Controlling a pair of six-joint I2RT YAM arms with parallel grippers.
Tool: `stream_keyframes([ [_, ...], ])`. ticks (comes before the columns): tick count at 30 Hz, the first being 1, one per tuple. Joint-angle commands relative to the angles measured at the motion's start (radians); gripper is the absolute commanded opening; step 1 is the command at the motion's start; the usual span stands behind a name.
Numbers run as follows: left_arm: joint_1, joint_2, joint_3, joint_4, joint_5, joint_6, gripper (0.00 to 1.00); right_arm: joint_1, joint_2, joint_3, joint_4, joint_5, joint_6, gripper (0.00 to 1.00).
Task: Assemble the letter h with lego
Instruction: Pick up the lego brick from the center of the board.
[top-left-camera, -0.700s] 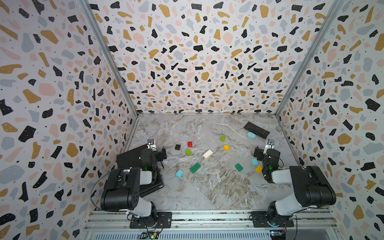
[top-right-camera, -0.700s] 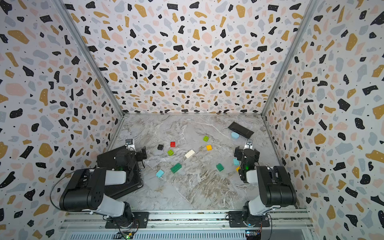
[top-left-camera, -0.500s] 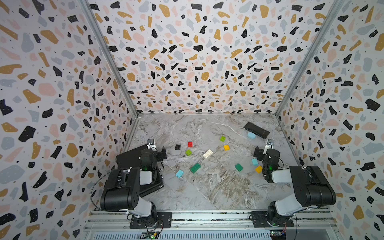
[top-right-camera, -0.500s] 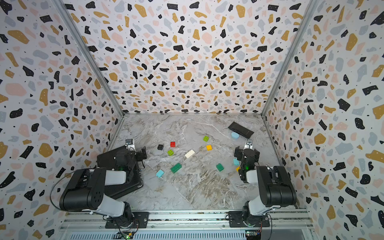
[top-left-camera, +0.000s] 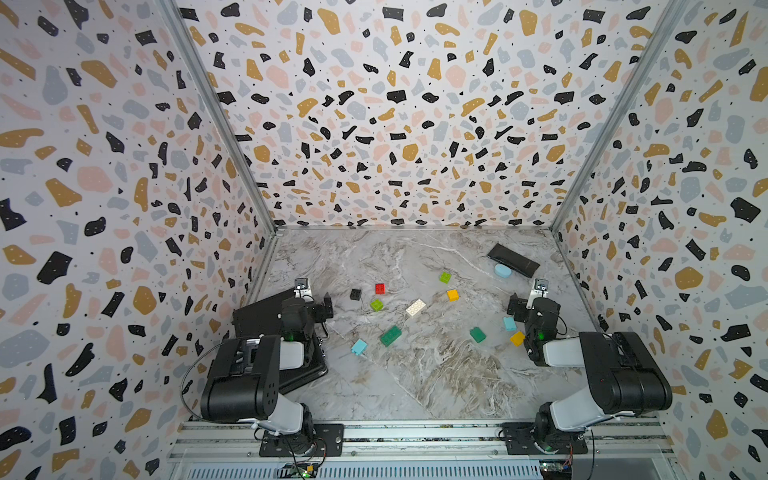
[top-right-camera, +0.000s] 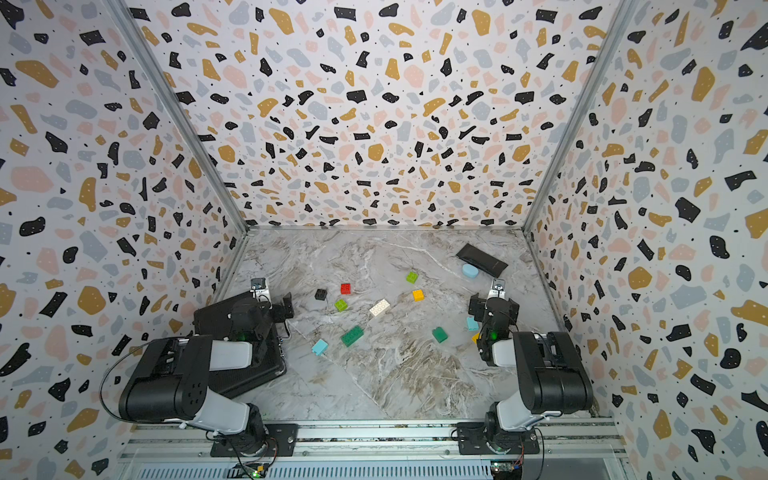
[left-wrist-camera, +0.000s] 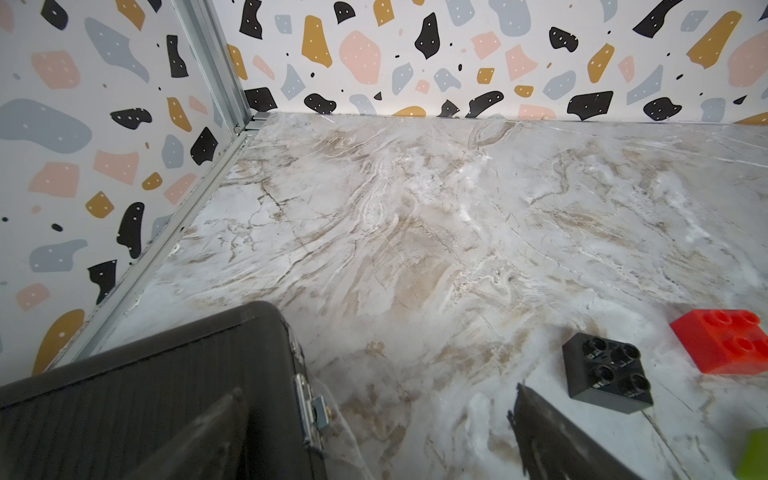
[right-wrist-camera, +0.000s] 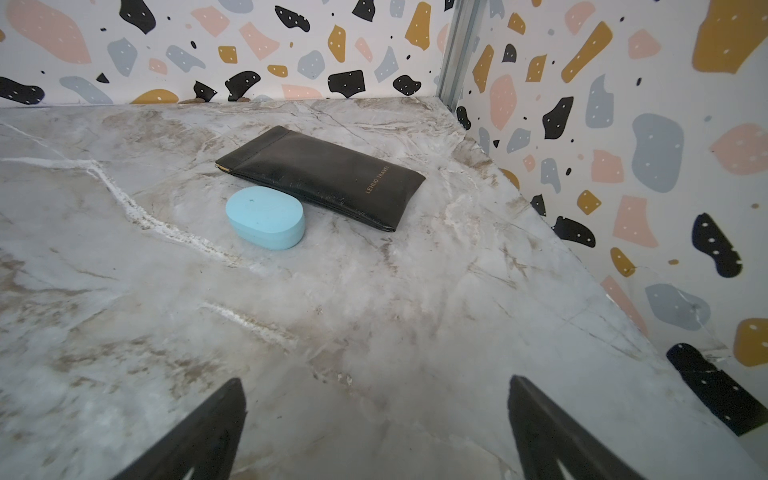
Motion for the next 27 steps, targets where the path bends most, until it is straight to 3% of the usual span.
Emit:
stream_keyframes([
  [1,0.002,-0.005,-0.01,-0.008,0.024,-0.009,0.99,-0.002,-0.006,0.01,-0.011,-0.022,-0.019,1.0],
  [12,0.015,-0.024,-0.015,0.006,0.063,-0.01,0.99,-0.001,-0.029,0.013,-0.032,-0.082,-0.048,1.0],
  [16,0.015,-0.247,0.053,-0.289,0.063,-0.002,0.99,0.017,-0.241,0.085,-0.314,-0.098,-0.068,1.0],
  [18,0.015,-0.377,0.107,-0.403,-0.008,-0.109,0.99,0.02,-0.379,0.098,-0.364,-0.127,0.031,1.0],
  [21,0.005,-0.518,0.179,-0.44,-0.009,-0.29,0.99,0.02,-0.536,0.1,-0.39,-0.165,0.263,1.0],
  [24,-0.083,-0.589,0.327,-0.676,-0.133,-0.363,0.99,0.019,-0.629,0.105,-0.492,-0.214,0.52,1.0],
  [27,-0.139,-0.672,0.358,-0.802,-0.239,-0.441,0.99,0.018,-0.693,0.085,-0.546,-0.22,0.631,1.0],
])
